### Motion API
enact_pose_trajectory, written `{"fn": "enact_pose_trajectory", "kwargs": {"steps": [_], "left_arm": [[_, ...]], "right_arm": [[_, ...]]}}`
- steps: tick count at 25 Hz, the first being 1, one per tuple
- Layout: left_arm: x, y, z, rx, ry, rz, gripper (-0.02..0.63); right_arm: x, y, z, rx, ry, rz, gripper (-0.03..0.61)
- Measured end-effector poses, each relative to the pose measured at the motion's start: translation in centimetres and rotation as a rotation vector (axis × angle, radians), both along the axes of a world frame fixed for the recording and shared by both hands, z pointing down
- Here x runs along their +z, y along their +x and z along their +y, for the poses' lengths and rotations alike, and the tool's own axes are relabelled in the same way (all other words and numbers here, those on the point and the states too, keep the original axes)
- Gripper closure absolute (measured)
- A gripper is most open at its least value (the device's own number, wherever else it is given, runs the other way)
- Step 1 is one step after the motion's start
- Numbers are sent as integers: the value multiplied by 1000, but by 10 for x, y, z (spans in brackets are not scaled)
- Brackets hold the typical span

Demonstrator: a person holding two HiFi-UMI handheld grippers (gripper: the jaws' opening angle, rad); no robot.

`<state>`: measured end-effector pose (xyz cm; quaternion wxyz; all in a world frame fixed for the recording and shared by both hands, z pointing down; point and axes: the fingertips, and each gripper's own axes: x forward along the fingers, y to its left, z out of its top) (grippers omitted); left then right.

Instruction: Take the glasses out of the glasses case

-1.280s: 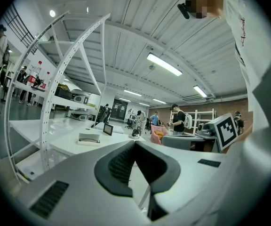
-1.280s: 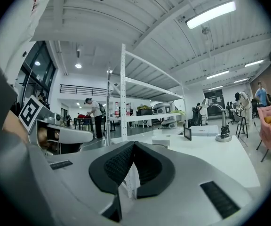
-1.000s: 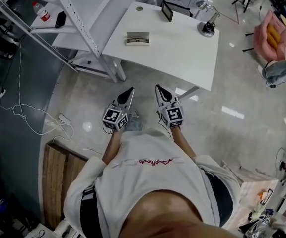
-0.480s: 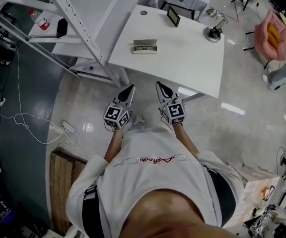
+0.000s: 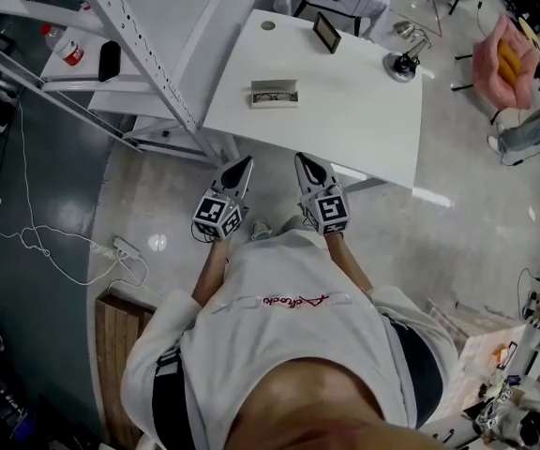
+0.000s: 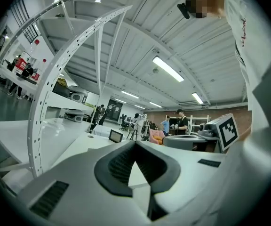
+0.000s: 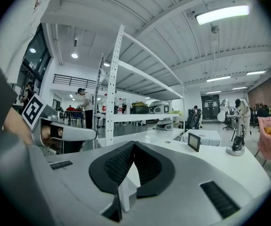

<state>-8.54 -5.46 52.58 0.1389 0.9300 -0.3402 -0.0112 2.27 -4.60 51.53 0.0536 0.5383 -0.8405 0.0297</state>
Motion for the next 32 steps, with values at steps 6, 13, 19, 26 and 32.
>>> {"fn": "enact_pose_trajectory", "kwargs": {"steps": [6, 13, 19, 26, 32], "left_arm": [[8, 2, -15, 5, -23, -2, 614], [19, 11, -42, -11, -53, -8, 614], [17, 29, -86, -24, -50, -14, 614], [11, 49, -135, -41, -42, -30, 614], [11, 62, -165, -63, -48, -40, 614]], "right_arm": [[8, 4, -16, 7, -14, 1, 560], [18, 13, -47, -7, -35, -2, 560], [21, 22, -89, -41, -42, -10, 560], [18, 32, -140, -82, -32, -21, 560], [15, 46, -173, -100, -31, -32, 560]]}}
